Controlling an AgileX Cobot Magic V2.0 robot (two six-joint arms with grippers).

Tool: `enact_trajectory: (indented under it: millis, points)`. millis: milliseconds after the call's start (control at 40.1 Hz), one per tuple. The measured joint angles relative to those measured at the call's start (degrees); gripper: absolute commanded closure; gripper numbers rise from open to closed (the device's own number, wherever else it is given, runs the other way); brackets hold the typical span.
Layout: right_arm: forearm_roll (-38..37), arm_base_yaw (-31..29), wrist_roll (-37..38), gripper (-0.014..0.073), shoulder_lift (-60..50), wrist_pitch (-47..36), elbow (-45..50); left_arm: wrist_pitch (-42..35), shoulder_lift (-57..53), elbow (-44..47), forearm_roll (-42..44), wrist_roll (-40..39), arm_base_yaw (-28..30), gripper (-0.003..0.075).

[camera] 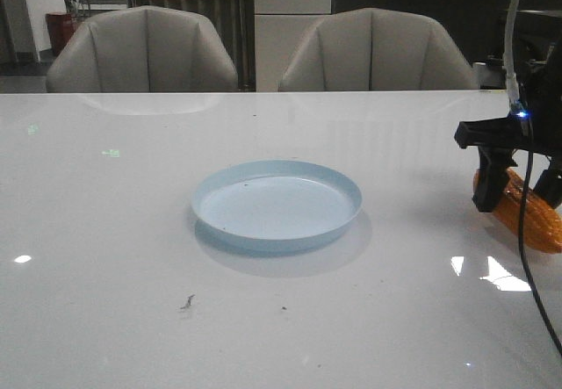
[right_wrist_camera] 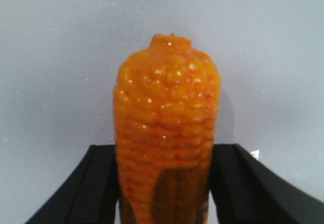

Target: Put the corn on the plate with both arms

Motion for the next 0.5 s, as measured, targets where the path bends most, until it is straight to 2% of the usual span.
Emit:
enact_trajectory:
  millis: [75,200,349,499]
  points:
    - [0.00,0.00,-0.37,0.0277,0.12,-0.09,-0.38,0.00,-0.27,0.00,0.08,0.00,0.00,0.0461]
    - [0.00,0.00,-0.90,0.0274,1.01,0.40,-2.71,0.00,-0.50,0.00,0.08,0.00,0.00,0.0461]
    - [-0.13,1.47,-1.06,0.0274,1.64,2.59,-9.61,0.00,-0.50,0.00,0.08,0.00,0.00,0.0461]
    - [-0.23,5.90,-2.70,0.0274,1.64,3.69,-17.79,0.00,-0.50,0.00,0.08,0.00,0.00,0.0461]
